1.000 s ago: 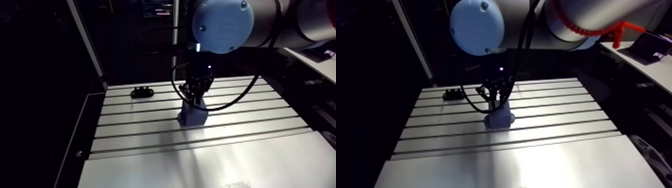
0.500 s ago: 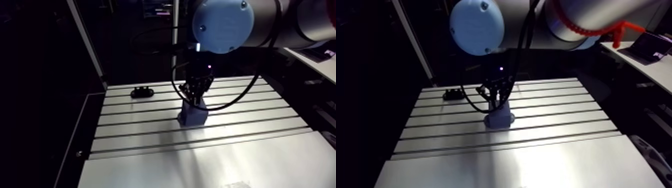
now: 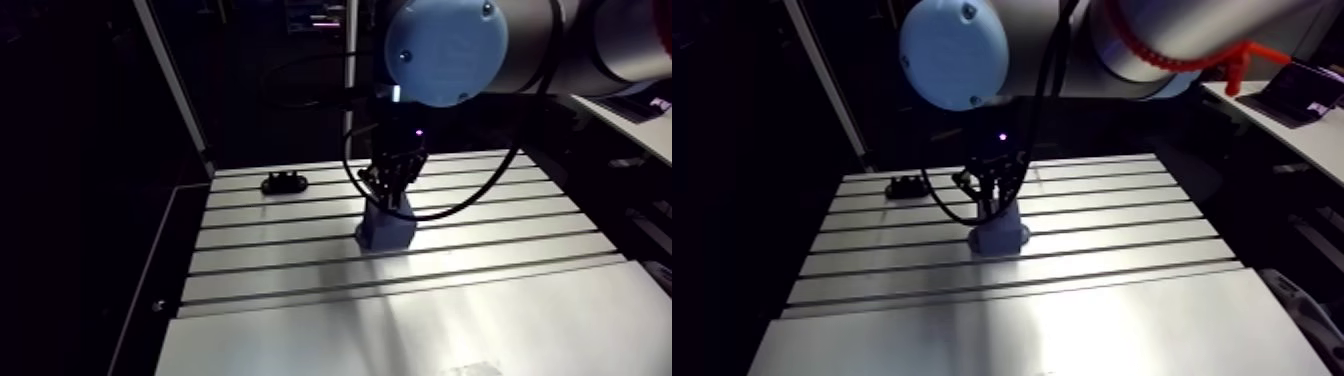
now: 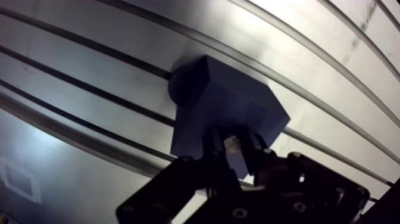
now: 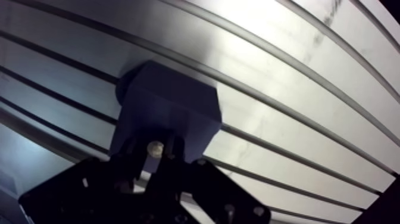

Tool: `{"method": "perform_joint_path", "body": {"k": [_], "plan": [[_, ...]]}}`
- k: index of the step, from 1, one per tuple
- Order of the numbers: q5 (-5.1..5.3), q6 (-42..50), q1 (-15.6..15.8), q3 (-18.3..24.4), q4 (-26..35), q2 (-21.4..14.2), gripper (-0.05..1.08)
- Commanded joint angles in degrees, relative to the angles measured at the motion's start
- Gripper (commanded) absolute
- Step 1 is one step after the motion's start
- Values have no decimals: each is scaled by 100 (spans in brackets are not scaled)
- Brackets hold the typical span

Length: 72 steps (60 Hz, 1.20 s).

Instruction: Pick up the M10 bolt and insert it into the hex recess until seated.

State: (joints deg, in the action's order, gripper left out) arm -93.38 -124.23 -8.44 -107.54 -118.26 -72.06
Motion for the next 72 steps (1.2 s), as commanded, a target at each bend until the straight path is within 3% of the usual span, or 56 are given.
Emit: {"method": "perform_joint_path", "body": {"k": [1, 72], "plan": [[0, -1, 0, 0, 0, -5, 69], [44, 76, 43, -9, 7, -75, 71]]}}
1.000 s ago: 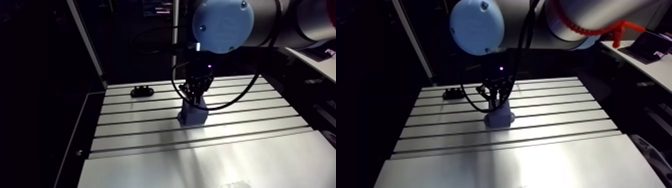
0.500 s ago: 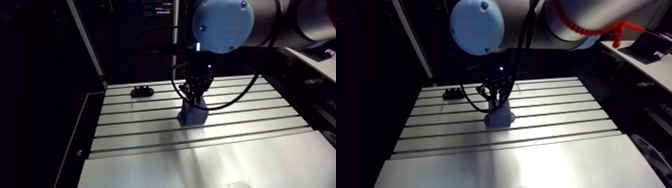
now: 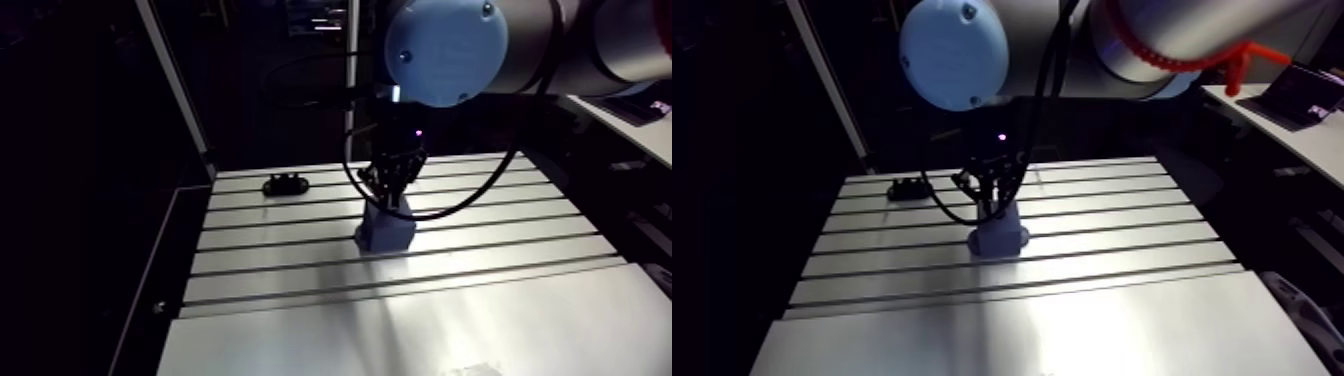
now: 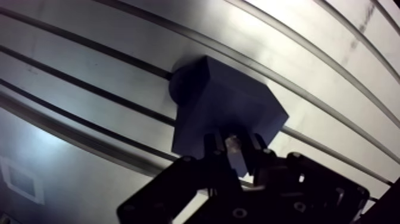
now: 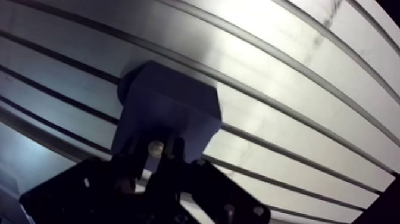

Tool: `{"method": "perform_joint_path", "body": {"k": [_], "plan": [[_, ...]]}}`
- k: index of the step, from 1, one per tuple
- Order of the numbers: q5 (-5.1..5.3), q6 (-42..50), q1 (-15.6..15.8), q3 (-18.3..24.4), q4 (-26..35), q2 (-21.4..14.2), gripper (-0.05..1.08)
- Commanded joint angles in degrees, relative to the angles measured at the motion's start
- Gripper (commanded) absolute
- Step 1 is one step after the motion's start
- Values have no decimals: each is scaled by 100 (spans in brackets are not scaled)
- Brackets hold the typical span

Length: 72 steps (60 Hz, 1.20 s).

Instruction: Pick up the M10 bolt and insert it into the hex recess until seated.

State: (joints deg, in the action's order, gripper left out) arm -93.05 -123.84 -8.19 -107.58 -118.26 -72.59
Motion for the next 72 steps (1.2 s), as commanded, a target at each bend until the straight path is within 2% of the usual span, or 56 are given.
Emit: {"method": "perform_joint_path", "body": {"k": [1, 72], "plan": [[3, 39, 19, -12, 9, -22, 71], [11, 557, 28, -31, 0, -66, 71]]}}
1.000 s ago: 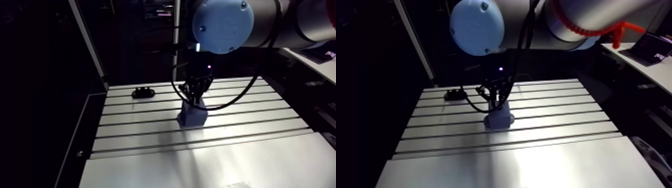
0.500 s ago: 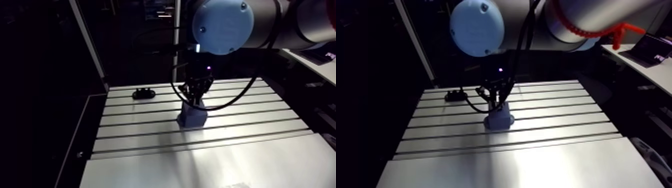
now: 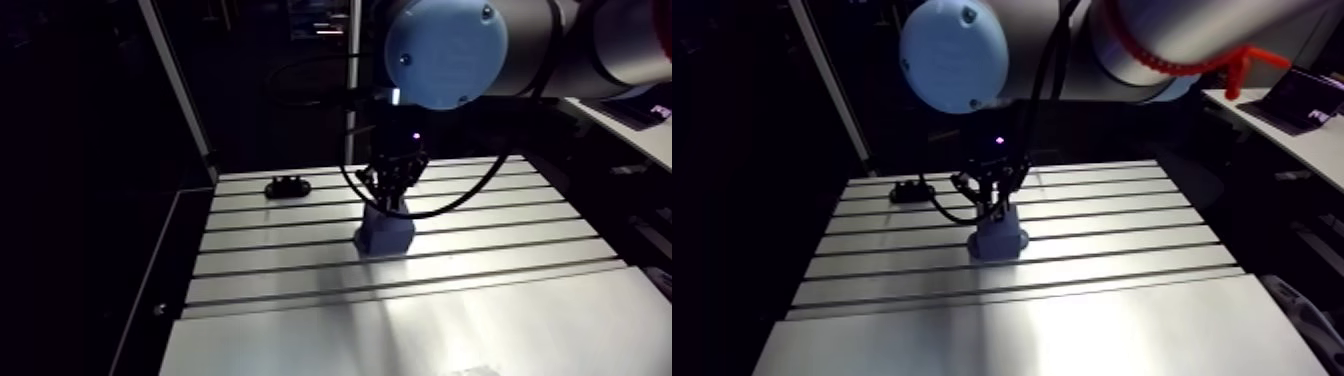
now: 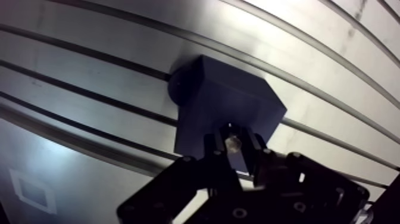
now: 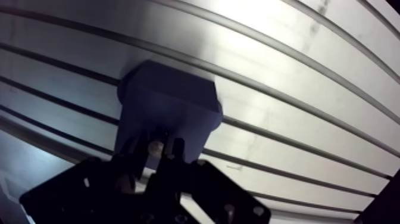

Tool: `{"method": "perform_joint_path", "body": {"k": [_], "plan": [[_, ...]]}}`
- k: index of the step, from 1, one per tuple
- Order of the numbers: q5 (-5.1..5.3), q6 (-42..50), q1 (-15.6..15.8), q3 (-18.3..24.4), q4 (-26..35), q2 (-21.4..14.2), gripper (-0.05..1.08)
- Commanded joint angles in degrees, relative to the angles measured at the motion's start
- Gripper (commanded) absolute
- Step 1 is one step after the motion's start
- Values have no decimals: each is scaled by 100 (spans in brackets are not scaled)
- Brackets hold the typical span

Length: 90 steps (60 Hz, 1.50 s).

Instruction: Pick up the M10 bolt and insert it into the hex recess until seated.

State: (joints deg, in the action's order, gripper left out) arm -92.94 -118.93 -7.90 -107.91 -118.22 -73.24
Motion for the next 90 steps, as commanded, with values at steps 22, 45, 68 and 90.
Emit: {"method": "perform_joint_path", "body": {"k": [22, 45, 68, 90], "plan": [[-9, 66, -1, 11, -4, -28, 1], [-9, 452, 7, 150, 31, -250, 1], [-18, 1737, 8, 395, 754, -291, 13], [-26, 1808, 8, 483, 761, -283, 74]]}}
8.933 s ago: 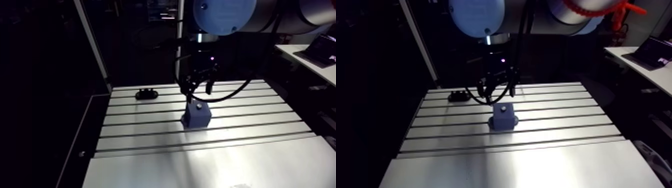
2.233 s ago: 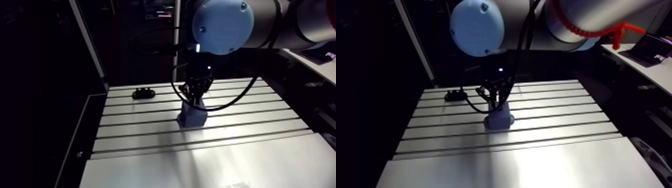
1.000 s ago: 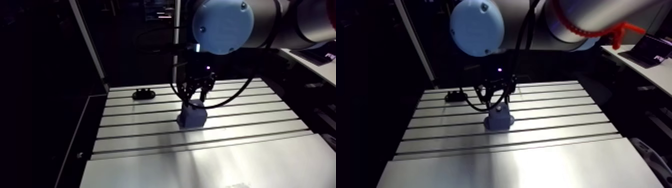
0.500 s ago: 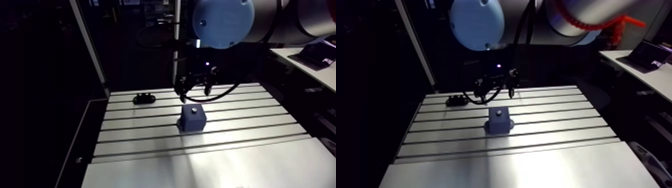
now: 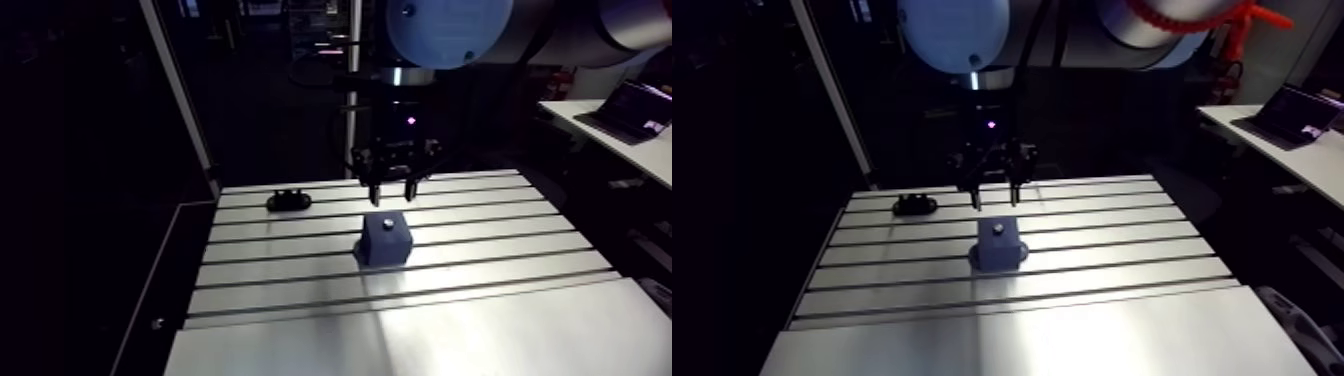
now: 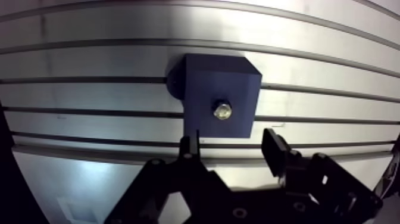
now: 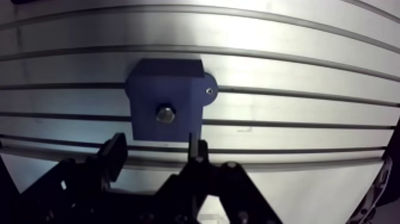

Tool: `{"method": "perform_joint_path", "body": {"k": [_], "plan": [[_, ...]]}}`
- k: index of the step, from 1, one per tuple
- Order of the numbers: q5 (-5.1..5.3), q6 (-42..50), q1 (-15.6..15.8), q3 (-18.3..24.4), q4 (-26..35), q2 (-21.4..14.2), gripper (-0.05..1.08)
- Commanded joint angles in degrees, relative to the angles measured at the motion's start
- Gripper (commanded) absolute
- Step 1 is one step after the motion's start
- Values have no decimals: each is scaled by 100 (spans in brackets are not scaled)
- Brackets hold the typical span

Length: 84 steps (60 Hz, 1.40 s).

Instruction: Pick up the M10 bolt and insert it into the hex recess until seated.

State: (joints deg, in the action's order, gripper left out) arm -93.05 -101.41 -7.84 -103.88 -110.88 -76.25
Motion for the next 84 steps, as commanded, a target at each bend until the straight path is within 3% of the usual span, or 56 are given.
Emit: {"method": "perform_joint_path", "body": {"k": [1, 13, 41, 84], "plan": [[-1, 48, 1, 82, 26, 26, 80], [-32, -29, 1, 92, -15, 53, 90], [0, -67, -8, 83, -18, 209, 107], [10, 21, -8, -12, -18, 335, 108]]}}
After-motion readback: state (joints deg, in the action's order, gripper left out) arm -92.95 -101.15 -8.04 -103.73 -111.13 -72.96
